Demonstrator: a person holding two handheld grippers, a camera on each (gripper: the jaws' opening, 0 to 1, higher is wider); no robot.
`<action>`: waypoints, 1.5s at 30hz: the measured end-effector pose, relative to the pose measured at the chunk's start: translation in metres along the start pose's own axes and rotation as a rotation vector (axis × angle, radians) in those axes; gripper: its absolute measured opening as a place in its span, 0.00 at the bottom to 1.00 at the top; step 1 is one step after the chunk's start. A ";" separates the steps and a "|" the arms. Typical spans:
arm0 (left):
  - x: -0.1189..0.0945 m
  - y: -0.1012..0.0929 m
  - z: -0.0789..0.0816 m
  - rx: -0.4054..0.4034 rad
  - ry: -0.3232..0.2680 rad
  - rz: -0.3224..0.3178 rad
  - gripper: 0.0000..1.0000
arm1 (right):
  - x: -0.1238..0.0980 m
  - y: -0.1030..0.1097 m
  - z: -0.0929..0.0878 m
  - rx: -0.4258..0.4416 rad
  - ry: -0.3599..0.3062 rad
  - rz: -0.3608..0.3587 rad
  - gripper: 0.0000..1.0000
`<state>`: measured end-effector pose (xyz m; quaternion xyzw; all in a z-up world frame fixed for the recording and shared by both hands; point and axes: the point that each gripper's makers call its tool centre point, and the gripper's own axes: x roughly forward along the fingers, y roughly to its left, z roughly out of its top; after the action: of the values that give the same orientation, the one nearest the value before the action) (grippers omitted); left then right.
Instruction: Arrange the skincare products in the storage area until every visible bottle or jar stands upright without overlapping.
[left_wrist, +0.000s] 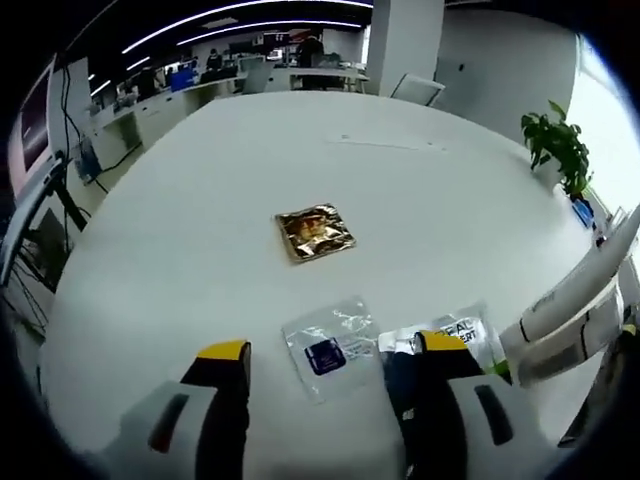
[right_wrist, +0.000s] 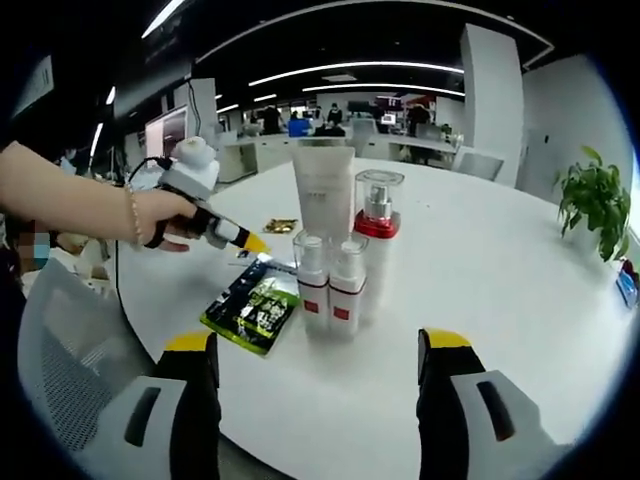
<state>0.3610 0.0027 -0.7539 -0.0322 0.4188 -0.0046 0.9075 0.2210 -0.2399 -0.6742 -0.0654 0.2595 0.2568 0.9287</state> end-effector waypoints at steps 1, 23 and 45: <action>0.001 0.000 0.000 -0.004 -0.001 0.014 0.69 | 0.000 0.000 0.000 0.002 0.001 0.001 0.81; 0.000 -0.004 -0.005 -0.030 0.015 0.145 0.67 | -0.002 -0.005 -0.001 0.017 0.001 -0.028 0.80; -0.009 0.022 -0.005 -0.048 0.009 0.132 0.41 | -0.001 -0.004 -0.002 -0.010 0.019 -0.030 0.79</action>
<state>0.3510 0.0250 -0.7519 -0.0265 0.4242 0.0651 0.9028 0.2212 -0.2445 -0.6755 -0.0763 0.2659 0.2433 0.9297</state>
